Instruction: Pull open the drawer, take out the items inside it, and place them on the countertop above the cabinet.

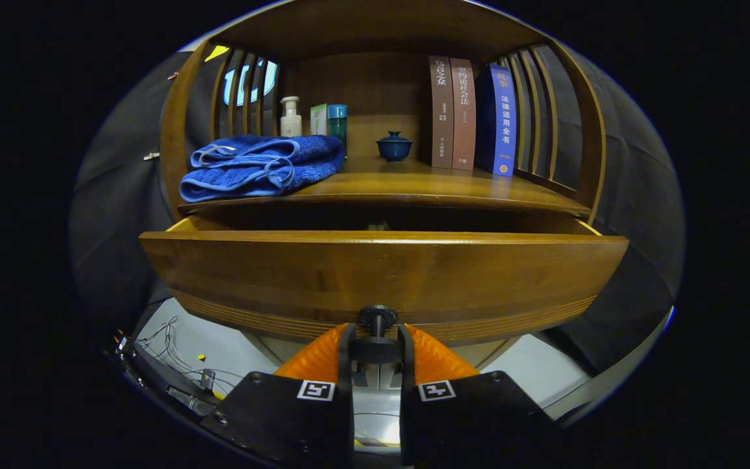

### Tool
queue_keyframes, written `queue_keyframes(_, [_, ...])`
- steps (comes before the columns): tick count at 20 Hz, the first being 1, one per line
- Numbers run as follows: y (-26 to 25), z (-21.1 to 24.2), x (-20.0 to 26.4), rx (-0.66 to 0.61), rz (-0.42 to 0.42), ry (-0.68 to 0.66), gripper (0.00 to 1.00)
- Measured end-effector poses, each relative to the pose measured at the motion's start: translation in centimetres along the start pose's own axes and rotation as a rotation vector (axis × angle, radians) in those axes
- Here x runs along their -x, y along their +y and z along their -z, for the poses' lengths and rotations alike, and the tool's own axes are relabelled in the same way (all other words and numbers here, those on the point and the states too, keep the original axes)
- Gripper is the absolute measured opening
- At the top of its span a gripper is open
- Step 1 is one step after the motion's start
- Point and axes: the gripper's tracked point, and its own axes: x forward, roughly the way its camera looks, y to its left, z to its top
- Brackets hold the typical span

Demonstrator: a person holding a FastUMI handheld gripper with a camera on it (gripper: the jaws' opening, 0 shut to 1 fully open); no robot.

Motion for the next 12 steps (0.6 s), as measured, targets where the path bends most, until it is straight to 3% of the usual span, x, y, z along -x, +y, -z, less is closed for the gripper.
queue_keyframes(12, [0.1, 4.7, 7.9, -0.003, -0.001, 0.062, 0.31])
